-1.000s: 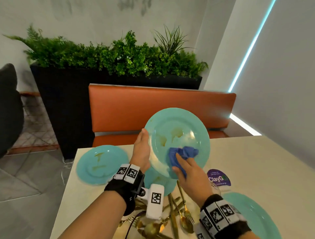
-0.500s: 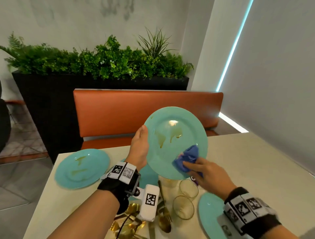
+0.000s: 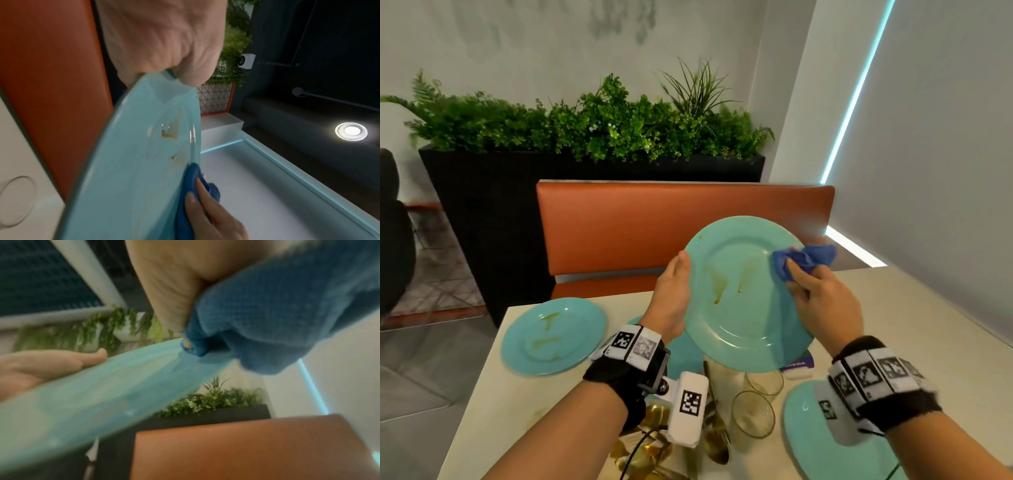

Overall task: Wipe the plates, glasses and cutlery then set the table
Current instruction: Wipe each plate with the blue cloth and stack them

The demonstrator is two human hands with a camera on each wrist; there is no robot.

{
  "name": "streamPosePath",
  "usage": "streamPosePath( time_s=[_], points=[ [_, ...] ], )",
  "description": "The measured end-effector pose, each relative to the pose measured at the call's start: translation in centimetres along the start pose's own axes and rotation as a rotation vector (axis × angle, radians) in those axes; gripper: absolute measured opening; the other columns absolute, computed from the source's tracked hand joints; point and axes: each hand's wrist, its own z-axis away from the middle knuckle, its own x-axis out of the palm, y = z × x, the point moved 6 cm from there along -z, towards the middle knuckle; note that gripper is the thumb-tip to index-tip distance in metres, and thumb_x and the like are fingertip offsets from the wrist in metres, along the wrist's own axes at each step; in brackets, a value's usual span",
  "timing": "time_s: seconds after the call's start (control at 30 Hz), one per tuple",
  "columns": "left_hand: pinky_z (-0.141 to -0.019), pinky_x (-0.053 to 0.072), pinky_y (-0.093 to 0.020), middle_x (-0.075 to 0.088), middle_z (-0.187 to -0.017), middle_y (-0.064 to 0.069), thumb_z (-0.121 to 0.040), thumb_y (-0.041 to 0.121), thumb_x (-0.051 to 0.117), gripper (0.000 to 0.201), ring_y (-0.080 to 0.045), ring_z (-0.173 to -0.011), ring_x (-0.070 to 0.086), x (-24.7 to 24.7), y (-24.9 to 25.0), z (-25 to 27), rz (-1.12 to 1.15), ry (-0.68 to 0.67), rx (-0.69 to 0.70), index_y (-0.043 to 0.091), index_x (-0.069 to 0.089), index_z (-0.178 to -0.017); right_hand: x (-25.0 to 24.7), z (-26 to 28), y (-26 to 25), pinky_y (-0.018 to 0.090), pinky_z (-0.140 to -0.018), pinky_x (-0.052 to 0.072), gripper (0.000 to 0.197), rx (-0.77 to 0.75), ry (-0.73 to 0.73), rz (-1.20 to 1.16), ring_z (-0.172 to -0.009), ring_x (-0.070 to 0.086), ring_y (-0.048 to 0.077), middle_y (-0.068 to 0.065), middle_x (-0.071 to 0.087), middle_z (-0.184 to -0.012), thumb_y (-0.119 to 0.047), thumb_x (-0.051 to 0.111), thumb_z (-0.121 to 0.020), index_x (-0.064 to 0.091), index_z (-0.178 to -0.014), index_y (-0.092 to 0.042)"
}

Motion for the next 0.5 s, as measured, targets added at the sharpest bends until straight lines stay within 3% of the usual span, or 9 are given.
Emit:
streamPosePath(
  time_s=[0.03, 0.1, 0.17, 0.2, 0.27, 0.33, 0.4, 0.43, 0.5],
  points=[
    [-0.076, 0.057, -0.031, 0.067, -0.112, -0.005, -0.102, 0.035, 0.030, 0.033, -0.018, -0.096, 0.066, 0.1, 0.3, 0.0, -0.009, -0.004, 0.003, 0.020, 0.055, -0.117, 0.1, 0.1, -1.4, 0.036, -0.044, 0.047, 0.031, -0.048, 0.007, -0.036, -0.056, 0.062, 0.036, 0.016, 0.062, -0.083, -0.014, 0.067, -0.082, 0.068, -0.112, -0.021],
    [-0.086, 0.054, -0.040, 0.065, -0.116, -0.009, -0.101, 0.036, 0.031, 0.031, -0.025, -0.102, 0.065, -0.5, 1.2, -0.1, -0.002, 0.007, 0.016, 0.021, 0.056, -0.112, 1.5, 2.0, -4.7, 0.030, -0.044, 0.043, 0.031, -0.254, -0.133, -0.047, -0.058, 0.062, 0.031, 0.009, 0.061, -0.081, -0.026, 0.058, -0.084, 0.066, -0.113, -0.025],
    [-0.091, 0.051, -0.045, 0.064, -0.118, -0.011, -0.101, 0.036, 0.032, 0.031, -0.028, -0.106, 0.063, -1.8, 1.7, -0.1, -0.006, 0.027, 0.029, 0.021, 0.057, -0.112, 3.0, 4.3, -5.3, 0.029, -0.059, 0.038, 0.035, -0.337, -0.508, -0.005, -0.081, 0.062, 0.026, 0.005, 0.060, -0.096, -0.034, 0.044, -0.090, 0.059, -0.122, -0.033],
    [-0.093, 0.051, -0.047, 0.064, -0.119, -0.012, -0.101, 0.036, 0.032, 0.032, -0.029, -0.108, 0.063, -2.4, 1.8, 0.0, -0.008, 0.033, 0.029, 0.020, 0.056, -0.113, 3.2, 4.7, -4.5, 0.027, -0.066, 0.036, 0.035, -0.342, -0.626, 0.055, -0.093, 0.060, 0.025, 0.003, 0.059, -0.106, -0.033, 0.043, -0.093, 0.056, -0.125, -0.037],
    [-0.095, 0.049, -0.049, 0.063, -0.121, -0.013, -0.101, 0.036, 0.032, 0.034, -0.030, -0.110, 0.062, -3.0, 1.7, 0.3, -0.012, 0.015, 0.015, 0.018, 0.055, -0.119, 2.4, 3.1, -3.5, 0.030, -0.071, 0.042, 0.032, -0.306, -0.537, 0.124, -0.096, 0.060, 0.027, 0.005, 0.060, -0.112, -0.029, 0.047, -0.095, 0.057, -0.124, -0.036],
    [-0.095, 0.050, -0.049, 0.063, -0.121, -0.011, -0.100, 0.038, 0.032, 0.034, -0.029, -0.110, 0.062, -2.7, 1.5, 0.6, -0.011, -0.022, -0.014, 0.019, 0.055, -0.118, 0.3, 0.8, -3.6, 0.037, -0.063, 0.049, 0.031, -0.122, -0.191, 0.082, -0.080, 0.064, 0.036, 0.015, 0.063, -0.101, -0.021, 0.055, -0.092, 0.061, -0.122, -0.027],
    [-0.094, 0.050, -0.046, 0.065, -0.119, -0.008, -0.100, 0.039, 0.033, 0.032, -0.026, -0.108, 0.063, -2.3, 2.1, 0.6, -0.022, -0.060, -0.006, 0.023, 0.057, -0.112, 0.4, 0.5, -5.1, 0.042, -0.060, 0.049, 0.035, 0.007, -0.026, -0.066, -0.077, 0.062, 0.041, 0.019, 0.060, -0.099, -0.017, 0.059, -0.089, 0.060, -0.124, -0.020],
    [-0.092, 0.051, -0.043, 0.066, -0.115, -0.006, -0.100, 0.038, 0.032, 0.030, -0.023, -0.104, 0.064, -2.3, 2.5, 0.5, -0.031, -0.078, 0.007, 0.024, 0.058, -0.109, 1.4, 1.1, -6.5, 0.042, -0.064, 0.049, 0.037, 0.002, -0.085, -0.117, -0.080, 0.061, 0.040, 0.018, 0.058, -0.101, -0.020, 0.057, -0.091, 0.056, -0.128, -0.020],
    [-0.088, 0.053, -0.038, 0.067, -0.108, -0.002, -0.101, 0.035, 0.031, 0.029, -0.018, -0.097, 0.065, -2.9, 3.3, 0.3, -0.022, -0.095, 0.032, 0.023, 0.057, -0.107, 3.7, 3.4, -8.8, 0.035, -0.068, 0.046, 0.040, -0.157, -0.305, -0.144, -0.083, 0.059, 0.036, 0.013, 0.056, -0.098, -0.028, 0.050, -0.090, 0.054, -0.130, -0.025]
  ],
)
